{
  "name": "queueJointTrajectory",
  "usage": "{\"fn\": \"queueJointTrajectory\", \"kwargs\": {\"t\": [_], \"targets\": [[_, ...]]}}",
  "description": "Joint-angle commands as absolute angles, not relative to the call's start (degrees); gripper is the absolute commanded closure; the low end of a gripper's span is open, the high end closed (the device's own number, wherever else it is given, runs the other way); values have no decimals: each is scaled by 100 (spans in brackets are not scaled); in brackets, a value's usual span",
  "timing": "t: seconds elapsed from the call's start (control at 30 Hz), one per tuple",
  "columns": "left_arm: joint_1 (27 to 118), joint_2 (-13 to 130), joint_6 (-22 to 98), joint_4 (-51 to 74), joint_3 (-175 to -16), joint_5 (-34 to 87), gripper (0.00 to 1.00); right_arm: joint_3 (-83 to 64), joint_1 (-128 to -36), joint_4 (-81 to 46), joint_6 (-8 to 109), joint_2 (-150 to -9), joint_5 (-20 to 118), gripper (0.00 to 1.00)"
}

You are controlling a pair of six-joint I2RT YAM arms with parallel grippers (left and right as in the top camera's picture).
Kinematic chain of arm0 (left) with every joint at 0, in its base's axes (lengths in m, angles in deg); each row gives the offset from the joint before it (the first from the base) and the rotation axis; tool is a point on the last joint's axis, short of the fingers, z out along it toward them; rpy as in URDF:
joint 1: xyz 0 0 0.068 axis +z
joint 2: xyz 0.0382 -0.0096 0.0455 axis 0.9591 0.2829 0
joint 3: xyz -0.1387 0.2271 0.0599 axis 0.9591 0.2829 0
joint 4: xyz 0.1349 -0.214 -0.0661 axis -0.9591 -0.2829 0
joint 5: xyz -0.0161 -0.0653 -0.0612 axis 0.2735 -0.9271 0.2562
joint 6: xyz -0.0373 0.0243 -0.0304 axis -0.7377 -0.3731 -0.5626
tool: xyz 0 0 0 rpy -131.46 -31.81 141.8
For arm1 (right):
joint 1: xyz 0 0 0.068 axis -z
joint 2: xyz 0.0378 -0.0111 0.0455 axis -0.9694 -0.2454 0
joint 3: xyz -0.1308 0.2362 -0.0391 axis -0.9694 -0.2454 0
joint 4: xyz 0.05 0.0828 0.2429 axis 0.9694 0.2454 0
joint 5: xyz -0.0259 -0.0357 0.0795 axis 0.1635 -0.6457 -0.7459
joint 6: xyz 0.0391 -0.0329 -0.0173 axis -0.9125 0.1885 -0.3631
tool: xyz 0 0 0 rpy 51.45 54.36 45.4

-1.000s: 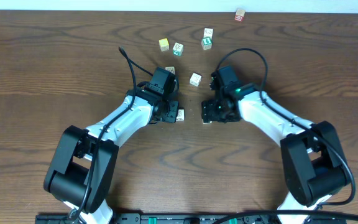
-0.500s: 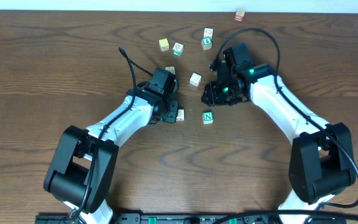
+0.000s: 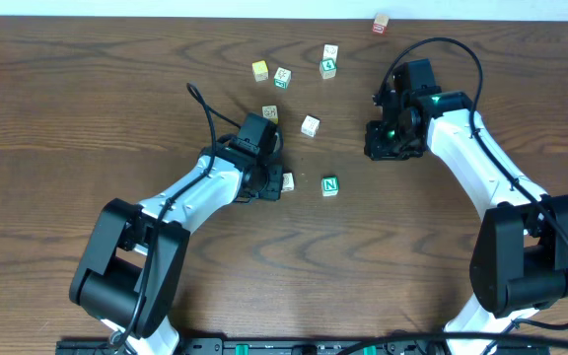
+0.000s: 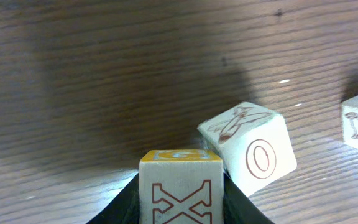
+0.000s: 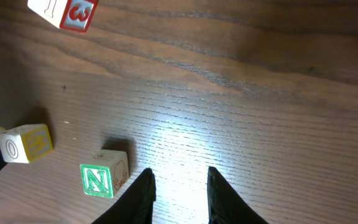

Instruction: Lift 3 blocks

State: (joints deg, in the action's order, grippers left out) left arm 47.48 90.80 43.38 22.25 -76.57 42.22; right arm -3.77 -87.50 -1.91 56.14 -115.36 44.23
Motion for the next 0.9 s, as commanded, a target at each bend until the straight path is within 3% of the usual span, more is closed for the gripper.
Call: {"fn": "queueJointTrajectory", "kwargs": {"t": [0.0,0.33,0.87], "targets": [[4567,9060,4231,2271,-7590,4089,86,-404,-8713,-165,5804,-11492,4491,74],[4081,9060,4028,2407,-7590,4279,83,-1129,-8778,-460,5795,-11501,4491,80],[4075,9060,3331,2551,-7590,5817,75,-1647,-8811,-748,5804,-11501,4347,80]]}}
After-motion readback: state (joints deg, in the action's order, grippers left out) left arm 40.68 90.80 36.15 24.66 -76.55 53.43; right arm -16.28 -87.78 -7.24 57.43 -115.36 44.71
